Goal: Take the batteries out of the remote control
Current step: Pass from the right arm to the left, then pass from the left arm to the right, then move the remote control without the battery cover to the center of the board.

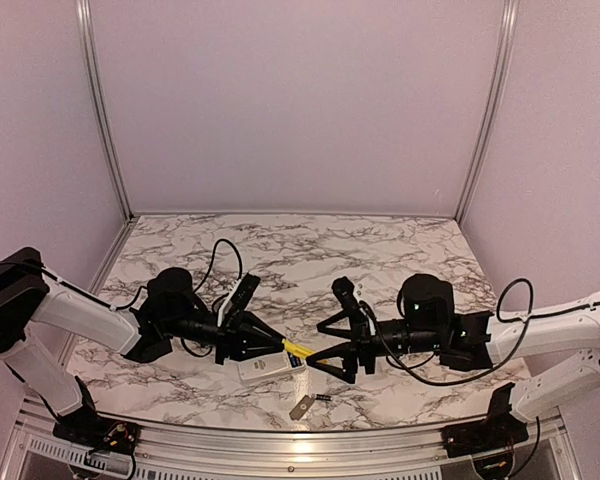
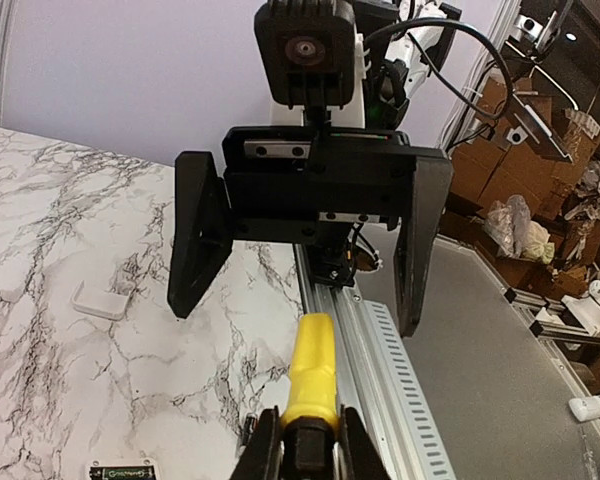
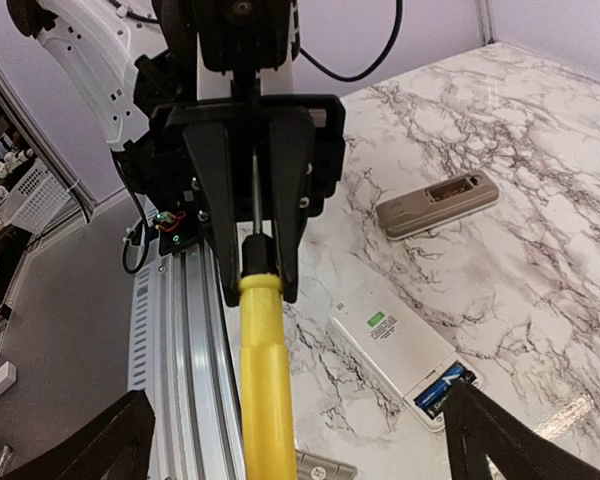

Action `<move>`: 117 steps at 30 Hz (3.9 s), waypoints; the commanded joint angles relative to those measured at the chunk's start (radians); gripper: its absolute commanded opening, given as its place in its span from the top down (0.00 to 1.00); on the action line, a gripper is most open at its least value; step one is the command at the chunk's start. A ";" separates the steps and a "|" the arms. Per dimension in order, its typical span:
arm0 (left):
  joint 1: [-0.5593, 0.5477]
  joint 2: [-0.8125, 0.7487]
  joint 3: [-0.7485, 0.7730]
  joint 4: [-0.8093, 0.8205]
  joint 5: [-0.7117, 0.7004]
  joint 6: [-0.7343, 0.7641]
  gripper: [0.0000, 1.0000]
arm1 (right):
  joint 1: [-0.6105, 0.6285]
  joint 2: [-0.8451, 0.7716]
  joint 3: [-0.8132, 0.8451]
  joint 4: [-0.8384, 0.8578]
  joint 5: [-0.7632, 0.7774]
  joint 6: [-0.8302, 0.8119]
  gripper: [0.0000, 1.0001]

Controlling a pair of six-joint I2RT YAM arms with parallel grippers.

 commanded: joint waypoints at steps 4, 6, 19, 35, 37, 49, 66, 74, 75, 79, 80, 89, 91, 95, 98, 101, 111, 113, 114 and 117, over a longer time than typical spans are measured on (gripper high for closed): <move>-0.005 -0.045 -0.025 0.179 -0.021 -0.120 1.00 | 0.006 -0.070 -0.072 0.276 0.100 0.096 0.01; -0.006 -0.051 -0.026 0.211 -0.032 -0.158 1.00 | 0.008 -0.063 -0.088 0.343 0.112 0.115 0.01; -0.019 -0.068 -0.008 0.315 -0.061 -0.257 1.00 | 0.041 0.019 -0.067 0.569 0.077 0.176 0.17; -0.024 -0.067 0.010 0.305 -0.083 -0.260 1.00 | 0.070 0.151 0.024 0.616 0.049 0.183 0.58; -0.025 -0.069 0.008 0.306 -0.085 -0.258 1.00 | 0.072 0.163 0.033 0.616 0.047 0.185 0.59; -0.026 -0.076 -0.003 0.311 -0.103 -0.253 1.00 | 0.076 0.188 0.045 0.635 0.049 0.193 0.73; -0.026 -0.071 -0.005 0.311 -0.102 -0.247 1.00 | 0.076 0.205 0.061 0.610 0.047 0.188 0.90; -0.026 -0.080 -0.006 0.256 -0.108 -0.222 0.89 | 0.076 0.195 0.055 0.582 0.066 0.178 1.00; -0.025 -0.087 -0.012 0.239 -0.110 -0.213 0.83 | 0.076 0.186 0.051 0.560 0.084 0.173 1.00; -0.026 -0.128 -0.038 0.133 -0.177 -0.156 0.58 | 0.077 0.137 0.034 0.467 0.179 0.141 1.00; -0.026 -0.138 -0.046 0.107 -0.195 -0.140 0.53 | 0.077 0.120 0.032 0.441 0.203 0.133 1.00; -0.034 -0.235 -0.152 -0.080 -0.465 -0.014 0.06 | 0.075 -0.016 0.008 0.243 0.378 0.084 1.00; -0.036 -0.247 -0.193 -0.080 -0.513 0.023 0.01 | 0.075 -0.043 0.003 0.214 0.397 0.078 1.00; -0.041 -0.237 -0.255 -0.059 -0.667 0.080 0.01 | 0.075 -0.093 -0.010 0.174 0.461 0.072 1.00; -0.040 -0.204 -0.292 -0.010 -0.744 0.099 0.01 | 0.075 -0.120 -0.022 0.157 0.487 0.071 1.00; -0.040 -0.194 -0.325 0.036 -0.756 0.107 0.01 | 0.075 -0.135 -0.024 0.141 0.504 0.072 1.00; -0.047 -0.103 -0.362 0.127 -0.546 0.182 0.03 | 0.075 -0.171 -0.033 0.101 0.528 0.082 1.00; -0.050 -0.076 -0.352 0.106 -0.551 0.209 0.05 | 0.076 -0.182 -0.037 0.093 0.530 0.085 1.00; -0.054 -0.061 -0.345 0.092 -0.548 0.221 0.05 | 0.075 -0.189 -0.040 0.090 0.533 0.085 1.00; -0.061 -0.036 -0.316 0.026 -0.566 0.242 0.05 | 0.075 -0.209 -0.048 0.081 0.537 0.087 1.00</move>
